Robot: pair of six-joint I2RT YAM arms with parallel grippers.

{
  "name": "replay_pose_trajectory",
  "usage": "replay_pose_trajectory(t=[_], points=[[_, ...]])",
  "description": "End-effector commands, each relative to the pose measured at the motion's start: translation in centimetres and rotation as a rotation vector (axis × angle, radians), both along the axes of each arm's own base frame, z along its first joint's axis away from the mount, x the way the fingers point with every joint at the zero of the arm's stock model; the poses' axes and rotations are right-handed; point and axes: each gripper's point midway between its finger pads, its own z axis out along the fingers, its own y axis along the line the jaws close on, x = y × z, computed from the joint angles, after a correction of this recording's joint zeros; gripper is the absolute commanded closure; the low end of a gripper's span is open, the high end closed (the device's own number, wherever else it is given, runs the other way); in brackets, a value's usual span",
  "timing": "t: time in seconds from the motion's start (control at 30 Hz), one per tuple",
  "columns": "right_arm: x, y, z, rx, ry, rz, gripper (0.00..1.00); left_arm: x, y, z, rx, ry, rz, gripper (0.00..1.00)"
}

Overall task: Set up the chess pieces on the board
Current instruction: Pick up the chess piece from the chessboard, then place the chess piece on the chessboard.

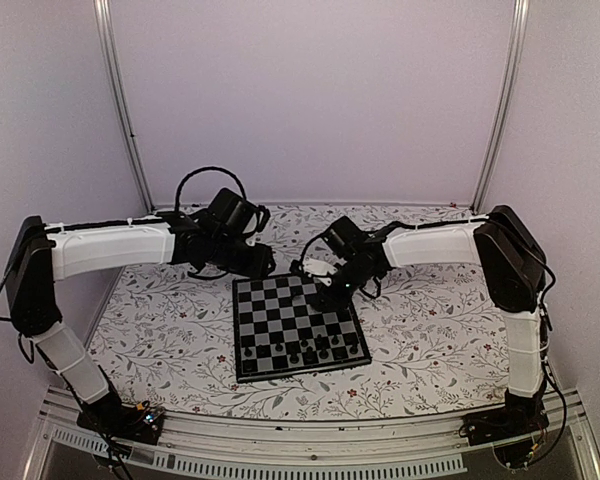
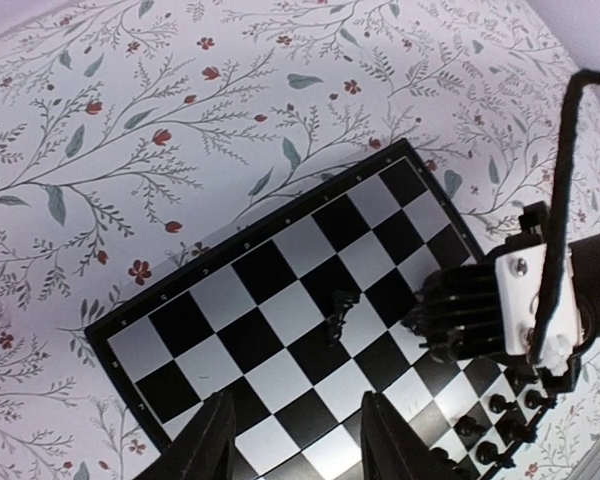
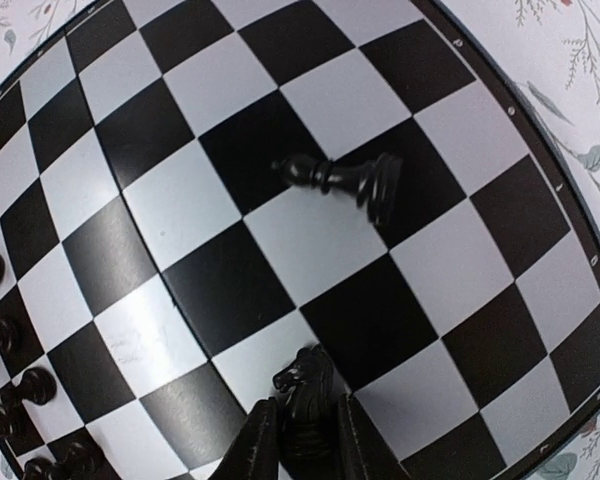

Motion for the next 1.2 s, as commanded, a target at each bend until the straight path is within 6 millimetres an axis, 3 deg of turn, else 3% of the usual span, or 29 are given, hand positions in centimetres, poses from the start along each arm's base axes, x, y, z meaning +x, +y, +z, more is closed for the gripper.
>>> replay_pose_trajectory(t=[0.0, 0.17, 0.4, 0.67, 1.17], points=[[-2.3, -1.3, 1.5, 0.005, 0.024, 0.032, 0.77, 0.3, -2.6, -0.1, -0.191, 0.043, -0.040, 0.56], [-2.6, -0.7, 5.5, 0.116, -0.041, 0.060, 0.79, -0.6, -5.3, -0.4, -0.434, 0.149, -0.075, 0.56], [-2.8, -0.5, 8.3, 0.191, -0.076, 0.077, 0.81, -2.0, -8.3, -0.3, -0.667, 0.267, -0.162, 0.59], [-2.9, -0.4, 9.2, 0.210, -0.086, 0.080, 0.81, -2.9, -9.5, -0.6, -0.783, 0.347, -0.191, 0.63], [-3.0, -0.3, 10.1, 0.230, -0.089, 0.078, 0.81, -3.9, -10.4, -2.8, -0.783, 0.472, -0.201, 0.64]])
